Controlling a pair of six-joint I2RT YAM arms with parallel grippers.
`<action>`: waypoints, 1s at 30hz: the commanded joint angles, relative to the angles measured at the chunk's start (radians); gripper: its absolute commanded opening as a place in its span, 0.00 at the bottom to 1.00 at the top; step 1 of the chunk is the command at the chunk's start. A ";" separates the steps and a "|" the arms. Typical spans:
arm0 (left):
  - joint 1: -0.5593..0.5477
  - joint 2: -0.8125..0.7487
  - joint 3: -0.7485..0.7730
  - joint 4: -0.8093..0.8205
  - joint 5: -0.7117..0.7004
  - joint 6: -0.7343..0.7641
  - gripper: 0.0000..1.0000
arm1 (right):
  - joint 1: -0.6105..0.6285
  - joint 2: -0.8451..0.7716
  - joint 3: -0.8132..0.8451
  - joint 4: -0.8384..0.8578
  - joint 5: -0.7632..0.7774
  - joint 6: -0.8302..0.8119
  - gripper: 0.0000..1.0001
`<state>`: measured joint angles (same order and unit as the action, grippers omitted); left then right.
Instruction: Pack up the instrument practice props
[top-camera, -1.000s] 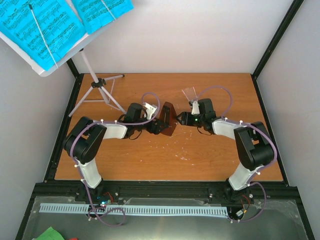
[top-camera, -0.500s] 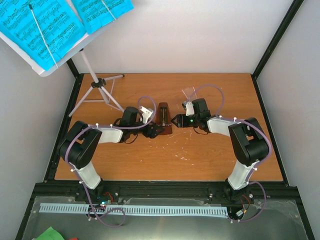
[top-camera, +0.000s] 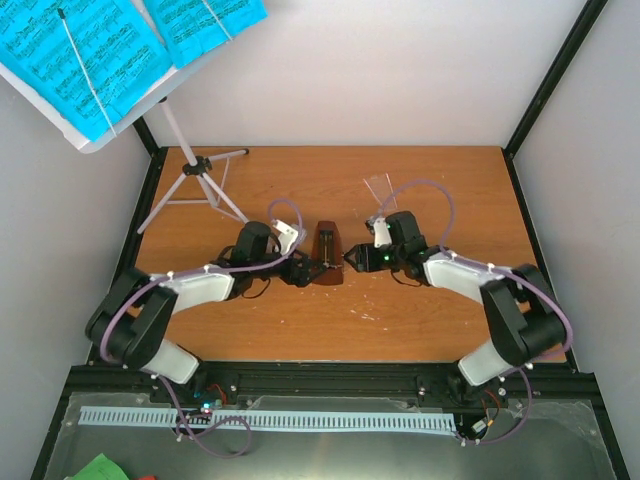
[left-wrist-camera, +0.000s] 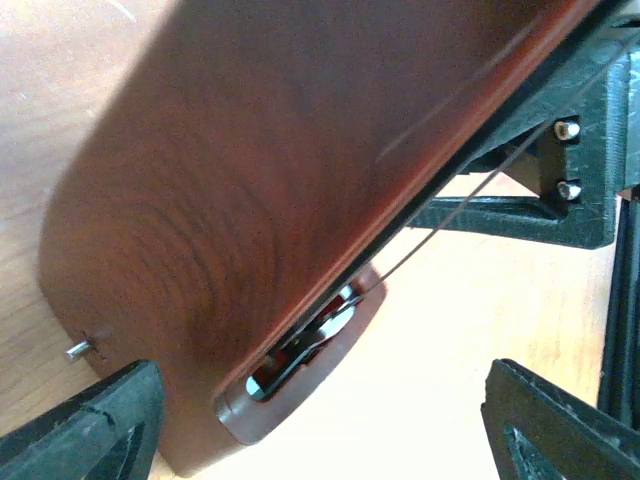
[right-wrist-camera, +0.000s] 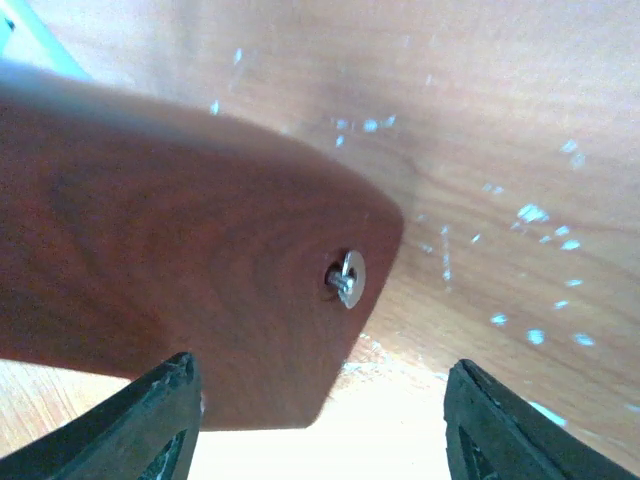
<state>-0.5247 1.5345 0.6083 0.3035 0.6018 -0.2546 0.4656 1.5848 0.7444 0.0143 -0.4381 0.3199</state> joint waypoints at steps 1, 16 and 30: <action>-0.010 -0.147 0.058 -0.142 -0.124 -0.074 0.90 | -0.037 -0.139 0.032 -0.089 0.135 0.003 0.66; 0.228 -0.483 0.332 -0.540 -0.196 0.032 1.00 | -0.325 0.187 0.454 -0.334 0.229 -0.122 0.65; 0.229 -0.583 0.228 -0.471 -0.493 0.243 0.99 | -0.331 0.597 0.901 -0.540 0.295 -0.299 0.52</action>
<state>-0.3008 0.9508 0.8463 -0.1802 0.1520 -0.0669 0.1375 2.1323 1.5784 -0.4484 -0.1677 0.0784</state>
